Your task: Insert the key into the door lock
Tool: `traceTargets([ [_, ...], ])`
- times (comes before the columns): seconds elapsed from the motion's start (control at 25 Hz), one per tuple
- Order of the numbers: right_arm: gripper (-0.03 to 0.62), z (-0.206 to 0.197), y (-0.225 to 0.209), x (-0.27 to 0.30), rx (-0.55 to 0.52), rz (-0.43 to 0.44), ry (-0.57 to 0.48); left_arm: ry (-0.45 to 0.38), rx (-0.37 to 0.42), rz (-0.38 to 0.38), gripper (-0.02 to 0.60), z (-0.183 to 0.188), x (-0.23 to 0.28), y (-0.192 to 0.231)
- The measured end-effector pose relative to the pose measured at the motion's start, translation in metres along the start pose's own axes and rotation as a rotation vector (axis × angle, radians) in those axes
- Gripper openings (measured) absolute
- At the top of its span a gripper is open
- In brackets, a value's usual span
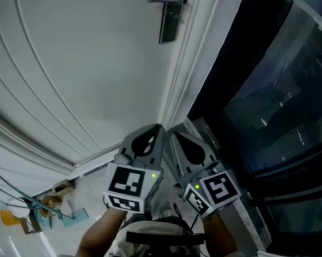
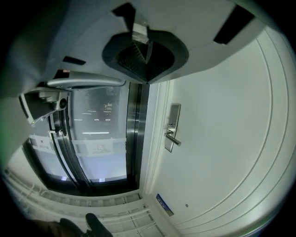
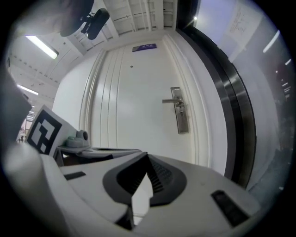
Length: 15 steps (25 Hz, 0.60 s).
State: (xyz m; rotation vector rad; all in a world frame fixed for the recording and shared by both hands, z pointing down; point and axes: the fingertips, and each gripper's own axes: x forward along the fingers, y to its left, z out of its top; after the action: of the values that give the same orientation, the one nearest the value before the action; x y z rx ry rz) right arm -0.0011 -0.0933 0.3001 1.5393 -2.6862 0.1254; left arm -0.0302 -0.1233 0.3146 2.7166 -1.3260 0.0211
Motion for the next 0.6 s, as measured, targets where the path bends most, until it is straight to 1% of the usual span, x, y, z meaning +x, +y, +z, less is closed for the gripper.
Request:
traceTargets([
  [0.12,0.005,-0.004,0.0,-0.018,0.045,0.033,-0.007,0.004,0.014,0.013,0.009,-0.003,-0.003,-0.017],
  [0.2,0.005,-0.003,-0.003,-0.028,0.057,0.04,-0.016,0.013,0.018,0.017,0.009,-0.004,-0.004,-0.029],
  [0.32,0.005,-0.002,-0.006,-0.041,0.053,0.046,-0.033,0.021,0.02,0.023,0.009,-0.004,-0.008,-0.045],
  [0.52,0.005,-0.002,-0.003,-0.056,0.052,0.076,-0.047,0.007,0.05,0.038,0.009,-0.005,-0.015,-0.061],
  [0.6,0.005,-0.001,-0.001,-0.059,0.046,0.084,-0.051,0.016,0.037,0.046,0.009,-0.005,-0.018,-0.065],
])
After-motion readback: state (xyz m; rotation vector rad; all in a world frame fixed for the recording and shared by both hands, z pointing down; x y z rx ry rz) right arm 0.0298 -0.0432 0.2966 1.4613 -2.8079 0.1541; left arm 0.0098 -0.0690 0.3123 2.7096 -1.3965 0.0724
